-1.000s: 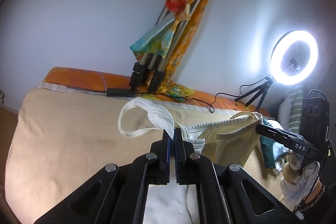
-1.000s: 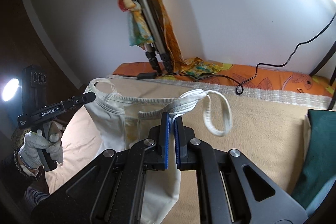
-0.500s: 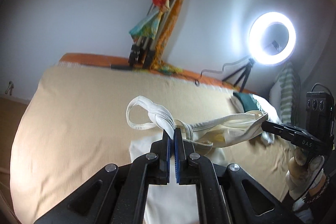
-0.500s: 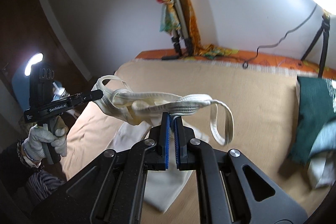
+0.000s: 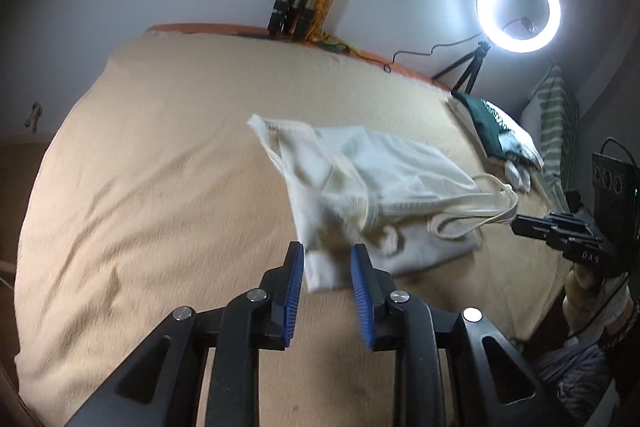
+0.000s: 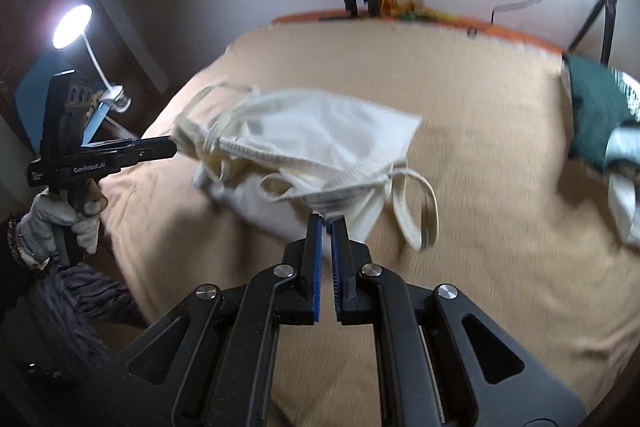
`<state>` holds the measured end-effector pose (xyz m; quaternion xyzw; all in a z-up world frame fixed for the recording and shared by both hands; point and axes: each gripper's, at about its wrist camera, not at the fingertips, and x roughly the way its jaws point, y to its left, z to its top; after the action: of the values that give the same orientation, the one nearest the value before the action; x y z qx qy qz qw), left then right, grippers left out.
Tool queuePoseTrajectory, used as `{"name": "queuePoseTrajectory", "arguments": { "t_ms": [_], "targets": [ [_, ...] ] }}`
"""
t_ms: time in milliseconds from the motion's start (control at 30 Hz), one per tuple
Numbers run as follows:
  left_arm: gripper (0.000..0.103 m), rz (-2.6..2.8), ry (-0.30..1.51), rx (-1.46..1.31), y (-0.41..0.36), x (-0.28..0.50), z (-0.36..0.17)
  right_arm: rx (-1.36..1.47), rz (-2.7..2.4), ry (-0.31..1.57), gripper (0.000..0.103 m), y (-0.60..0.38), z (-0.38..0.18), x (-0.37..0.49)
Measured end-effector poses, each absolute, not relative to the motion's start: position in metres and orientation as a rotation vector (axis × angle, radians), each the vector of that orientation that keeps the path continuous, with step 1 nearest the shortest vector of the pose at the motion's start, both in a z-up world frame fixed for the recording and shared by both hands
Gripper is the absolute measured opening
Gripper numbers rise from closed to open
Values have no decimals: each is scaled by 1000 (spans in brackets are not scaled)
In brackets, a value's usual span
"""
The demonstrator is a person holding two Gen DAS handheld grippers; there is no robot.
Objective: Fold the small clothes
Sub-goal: 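Lower the folded camisole onto the blanket and open the right gripper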
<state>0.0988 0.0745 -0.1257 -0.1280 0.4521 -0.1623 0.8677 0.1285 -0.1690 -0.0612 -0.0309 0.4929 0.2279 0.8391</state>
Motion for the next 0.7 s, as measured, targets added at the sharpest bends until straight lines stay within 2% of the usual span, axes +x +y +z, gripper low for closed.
{"name": "queuePoseTrajectory", "arguments": {
  "t_ms": [167, 367, 700],
  "targets": [
    [28, -357, 906, -258, 79, 88, -101, -37, 560, 1046, 6, -171, -42, 111],
    [30, -377, 909, -236, 56, 132, -83, -18, 531, 1022, 6, -155, -40, 137],
    [28, -349, 1102, -122, 10, 207, -120, 82, 469, 1118, 6, -154, -80, 197]
  ]
}}
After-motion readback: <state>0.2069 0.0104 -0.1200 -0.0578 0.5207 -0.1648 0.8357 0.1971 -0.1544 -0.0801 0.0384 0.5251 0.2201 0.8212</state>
